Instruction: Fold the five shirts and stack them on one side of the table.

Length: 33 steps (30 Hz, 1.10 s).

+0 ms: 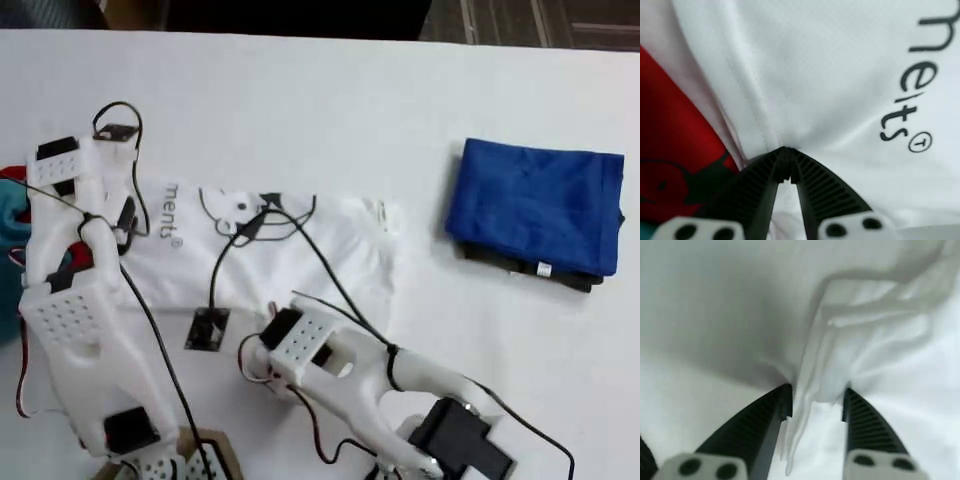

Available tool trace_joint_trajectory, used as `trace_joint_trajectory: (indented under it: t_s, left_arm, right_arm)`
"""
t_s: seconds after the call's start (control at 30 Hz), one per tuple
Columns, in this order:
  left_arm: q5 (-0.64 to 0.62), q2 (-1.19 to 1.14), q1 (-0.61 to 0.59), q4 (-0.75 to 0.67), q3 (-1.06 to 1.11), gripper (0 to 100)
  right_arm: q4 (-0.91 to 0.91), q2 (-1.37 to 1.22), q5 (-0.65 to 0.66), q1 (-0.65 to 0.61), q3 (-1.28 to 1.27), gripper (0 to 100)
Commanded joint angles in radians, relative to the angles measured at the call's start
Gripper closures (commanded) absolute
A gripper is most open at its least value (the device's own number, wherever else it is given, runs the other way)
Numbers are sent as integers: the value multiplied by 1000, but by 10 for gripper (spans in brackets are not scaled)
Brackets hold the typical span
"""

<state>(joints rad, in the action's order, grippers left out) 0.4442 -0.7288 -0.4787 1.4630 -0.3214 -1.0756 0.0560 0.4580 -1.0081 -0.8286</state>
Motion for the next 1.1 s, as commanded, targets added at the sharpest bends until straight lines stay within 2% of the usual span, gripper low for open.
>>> trace_joint_trajectory:
  t_s: [0.0,0.27,0.4,0.7,0.9,1.07]
  left_arm:
    - [-5,-15,-6,-40,-19,973]
    - [-5,-15,-6,-40,-19,973]
    - [-5,-15,-6,-40,-19,973]
    - [-5,-15,-6,-40,-19,973]
    - [-5,-15,-6,-40,-19,973]
    - [-5,-15,-5,-41,-19,973]
  right_arm:
    - [10,-31,2,2,-2,965]
    - [-19,-30,6,105,41,978]
    - [-102,-28,109,171,130,978]
    - [-363,-38,313,318,499,978]
    - [-395,-79,385,403,697,978]
    - [-389,-306,390,450,928,978]
